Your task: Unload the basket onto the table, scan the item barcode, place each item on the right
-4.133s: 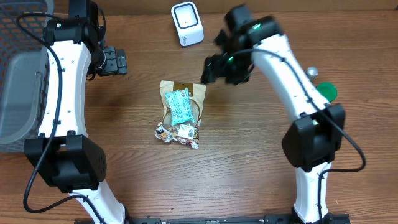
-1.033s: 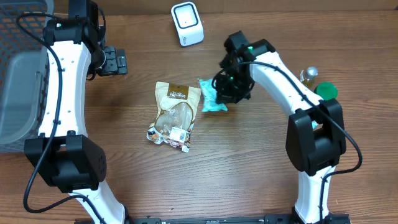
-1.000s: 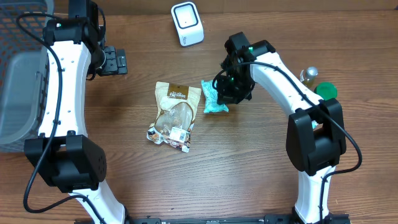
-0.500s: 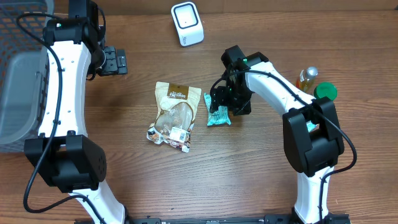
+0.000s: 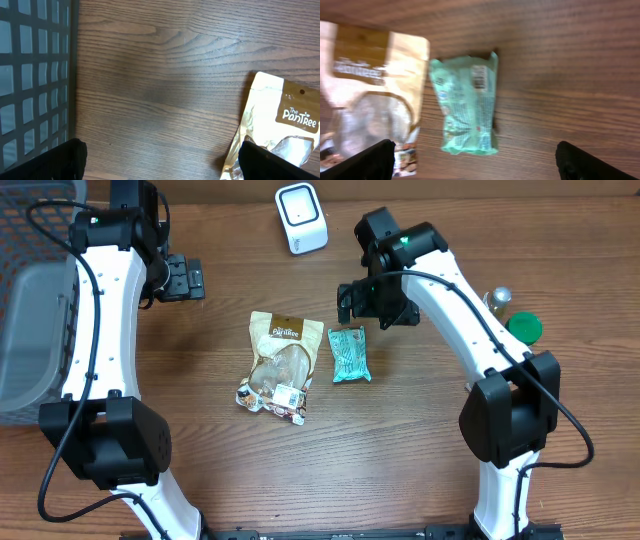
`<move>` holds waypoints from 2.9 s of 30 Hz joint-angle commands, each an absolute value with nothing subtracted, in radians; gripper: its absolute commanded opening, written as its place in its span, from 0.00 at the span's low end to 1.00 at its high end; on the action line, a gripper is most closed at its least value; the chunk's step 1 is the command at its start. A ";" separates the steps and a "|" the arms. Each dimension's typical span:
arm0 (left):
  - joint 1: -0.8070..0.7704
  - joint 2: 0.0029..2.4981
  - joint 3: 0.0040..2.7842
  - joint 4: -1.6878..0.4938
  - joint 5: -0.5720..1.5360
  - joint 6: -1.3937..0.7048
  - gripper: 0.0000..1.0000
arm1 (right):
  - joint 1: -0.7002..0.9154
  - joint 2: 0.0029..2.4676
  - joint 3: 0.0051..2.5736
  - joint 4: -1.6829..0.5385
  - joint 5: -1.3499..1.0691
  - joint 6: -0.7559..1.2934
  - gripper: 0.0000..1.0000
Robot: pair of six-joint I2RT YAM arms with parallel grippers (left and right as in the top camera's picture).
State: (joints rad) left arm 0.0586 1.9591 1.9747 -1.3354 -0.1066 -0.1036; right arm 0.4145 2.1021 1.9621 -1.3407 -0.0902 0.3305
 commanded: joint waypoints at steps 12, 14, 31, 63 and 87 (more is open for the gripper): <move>0.052 1.956 1.991 -1.334 -0.111 -0.093 1.00 | 0.483 2.078 1.771 -1.289 -0.095 0.322 0.08; 0.052 1.956 1.991 -1.334 -0.111 -0.093 0.99 | 0.500 2.078 1.726 -1.261 -0.095 0.332 0.09; 0.052 1.956 1.991 -1.334 -0.111 -0.093 1.00 | 0.617 2.078 1.529 -0.980 -0.180 0.476 0.13; 0.052 1.956 1.991 -1.334 -0.111 -0.093 1.00 | 0.533 2.080 1.488 -1.044 -0.111 0.453 0.08; 0.052 1.956 1.991 -1.334 -0.111 -0.093 1.00 | 0.493 2.077 1.721 -1.182 -0.012 0.438 0.20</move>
